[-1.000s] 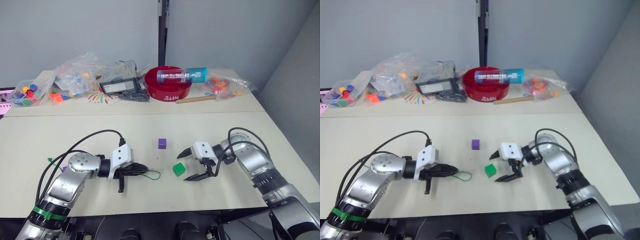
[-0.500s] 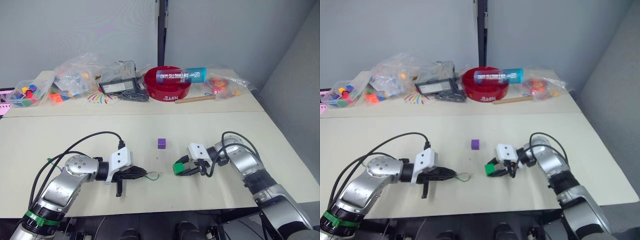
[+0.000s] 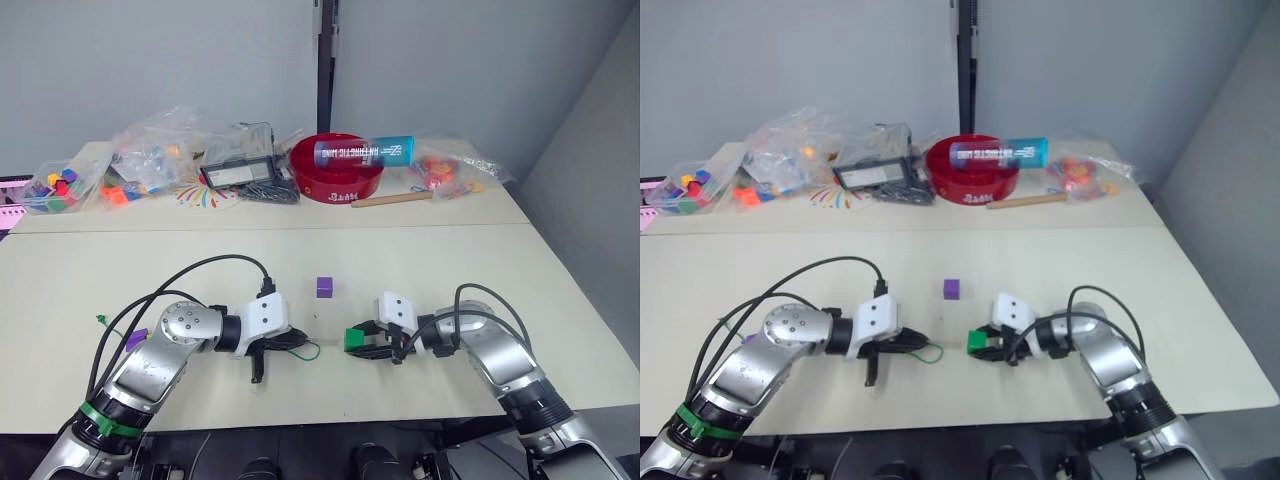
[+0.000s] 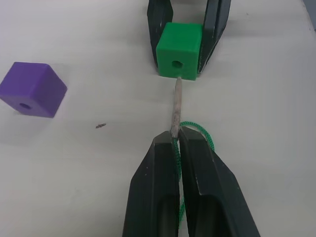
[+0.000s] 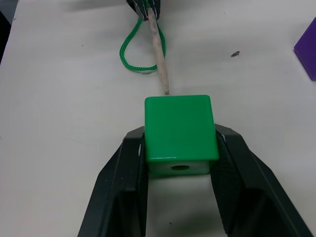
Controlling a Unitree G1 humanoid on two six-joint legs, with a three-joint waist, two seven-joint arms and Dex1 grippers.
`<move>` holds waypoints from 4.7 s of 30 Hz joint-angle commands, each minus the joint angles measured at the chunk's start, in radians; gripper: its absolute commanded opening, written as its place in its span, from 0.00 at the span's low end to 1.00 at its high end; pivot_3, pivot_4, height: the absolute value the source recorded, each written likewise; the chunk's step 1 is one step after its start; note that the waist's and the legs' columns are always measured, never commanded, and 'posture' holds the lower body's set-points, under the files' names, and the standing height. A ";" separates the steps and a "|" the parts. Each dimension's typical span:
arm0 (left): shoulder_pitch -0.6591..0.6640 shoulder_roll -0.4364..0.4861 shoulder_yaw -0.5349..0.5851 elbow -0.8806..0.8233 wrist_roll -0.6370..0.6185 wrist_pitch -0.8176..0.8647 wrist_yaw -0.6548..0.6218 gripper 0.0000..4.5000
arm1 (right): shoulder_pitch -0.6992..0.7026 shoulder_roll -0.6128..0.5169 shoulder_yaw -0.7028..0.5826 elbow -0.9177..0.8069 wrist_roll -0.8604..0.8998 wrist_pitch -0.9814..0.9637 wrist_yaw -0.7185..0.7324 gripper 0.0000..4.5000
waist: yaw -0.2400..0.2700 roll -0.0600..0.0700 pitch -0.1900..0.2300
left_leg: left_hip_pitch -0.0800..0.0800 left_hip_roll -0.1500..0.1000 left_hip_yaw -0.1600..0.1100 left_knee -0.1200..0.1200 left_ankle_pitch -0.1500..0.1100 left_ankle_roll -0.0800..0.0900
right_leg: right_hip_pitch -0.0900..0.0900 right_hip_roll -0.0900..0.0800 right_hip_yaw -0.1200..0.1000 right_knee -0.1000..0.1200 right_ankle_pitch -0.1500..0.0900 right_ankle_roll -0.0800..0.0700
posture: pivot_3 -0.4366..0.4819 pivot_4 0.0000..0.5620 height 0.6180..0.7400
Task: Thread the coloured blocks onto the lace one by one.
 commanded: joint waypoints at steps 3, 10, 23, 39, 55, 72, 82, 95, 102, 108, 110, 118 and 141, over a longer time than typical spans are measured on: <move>-0.049 -0.037 -0.032 -0.026 0.014 0.034 0.019 0.00 | 0.022 -0.010 0.035 -0.028 -0.006 0.034 0.003 0.27 | -0.001 0.000 0.000 | 0.000 0.000 0.000 0.000 0.000 0.000 | 0.000 0.000 0.000 0.000 0.000 0.000 | 0.48 0.27 1.00; -0.071 -0.041 -0.055 -0.064 0.010 0.082 0.021 0.00 | 0.025 -0.009 0.039 -0.052 -0.004 0.056 -0.009 0.27 | 0.001 0.000 0.000 | 0.000 0.000 0.000 0.000 0.000 0.000 | 0.000 0.000 0.000 0.000 0.000 0.000 | 0.48 0.27 1.00; -0.140 -0.105 -0.125 -0.041 -0.012 0.110 -0.020 0.00 | 0.019 0.004 0.058 -0.098 -0.011 0.098 -0.035 0.27 | 0.009 0.000 0.000 | 0.000 0.000 0.000 0.001 0.000 0.000 | 0.001 0.000 0.000 0.000 0.000 0.000 | 0.48 0.27 1.00; -0.136 -0.162 -0.120 -0.007 -0.046 0.086 -0.084 0.00 | 0.033 0.014 0.049 -0.117 -0.015 0.113 -0.052 0.27 | 0.010 0.000 0.000 | 0.000 -0.001 0.000 0.002 0.000 0.000 | 0.002 0.000 0.000 0.000 0.000 0.000 | 0.48 0.27 1.00; -0.062 -0.200 -0.106 -0.077 -0.075 0.132 -0.078 0.00 | 0.032 -0.004 0.058 -0.074 -0.014 0.056 0.013 0.27 | 0.017 0.000 -0.001 | 0.000 -0.001 -0.001 0.002 0.000 0.000 | 0.002 -0.001 0.000 -0.001 0.000 0.001 | 0.48 0.27 1.00; 0.029 -0.179 -0.069 -0.136 -0.100 0.157 -0.058 0.00 | 0.047 -0.044 0.062 -0.001 -0.010 -0.069 0.131 0.27 | 0.016 0.000 -0.001 | 0.000 -0.001 -0.001 0.002 0.000 0.000 | 0.002 -0.001 0.000 -0.001 0.000 0.001 | 0.48 0.27 1.00; 0.072 -0.151 -0.031 -0.152 -0.112 0.154 -0.061 0.00 | 0.061 -0.053 0.067 0.006 -0.025 -0.085 0.125 0.27 | 0.012 0.000 -0.001 | 0.000 0.000 -0.001 0.002 0.000 0.000 | 0.002 -0.001 0.000 -0.001 0.000 0.001 | 0.48 0.27 1.00; 0.120 -0.102 0.042 -0.121 -0.157 0.099 -0.047 0.00 | 0.048 -0.060 0.070 0.031 -0.031 -0.096 0.115 0.27 | 0.007 0.000 -0.001 | 0.001 0.000 0.000 0.001 0.000 0.000 | 0.002 0.000 0.000 -0.001 0.000 0.000 | 0.48 0.27 1.00; 0.105 -0.128 0.021 -0.115 -0.151 0.092 -0.038 0.00 | 0.046 -0.058 0.069 0.025 -0.024 -0.094 0.115 0.27 | 0.007 0.000 -0.001 | 0.001 0.000 0.000 0.001 0.000 0.000 | 0.003 0.000 0.000 -0.001 0.000 0.000 | 0.48 0.27 1.00; 0.114 -0.123 0.004 -0.102 -0.136 0.068 -0.048 0.00 | 0.056 -0.058 0.063 0.006 -0.009 -0.081 0.114 0.27 | 0.007 0.000 -0.001 | 0.001 0.000 0.000 0.001 0.000 0.000 | 0.002 0.000 0.000 -0.001 0.000 0.000 | 0.48 0.27 1.00; 0.112 -0.118 0.012 -0.096 -0.138 0.065 -0.047 0.00 | 0.059 -0.065 0.063 0.014 -0.017 -0.090 0.114 0.27 | 0.007 0.000 -0.001 | 0.001 0.000 0.000 0.001 0.000 0.000 | 0.002 0.000 0.000 -0.001 0.000 0.000 | 0.48 0.27 1.00; 0.096 -0.131 -0.040 -0.066 -0.099 0.045 -0.035 0.00 | 0.052 -0.051 0.061 -0.019 0.005 -0.065 0.111 0.27 | 0.007 0.000 -0.001 | 0.001 0.000 0.000 0.001 0.000 0.000 | 0.003 0.000 0.000 -0.001 0.000 0.000 | 0.48 0.27 1.00; 0.102 -0.042 0.000 -0.041 -0.114 0.010 -0.060 0.00 | 0.065 -0.073 0.063 0.025 -0.008 -0.106 0.112 0.27 | 0.010 0.000 -0.001 | 0.002 0.000 0.000 0.002 0.000 0.000 | 0.003 0.000 0.000 -0.001 0.000 0.001 | 0.48 0.27 1.00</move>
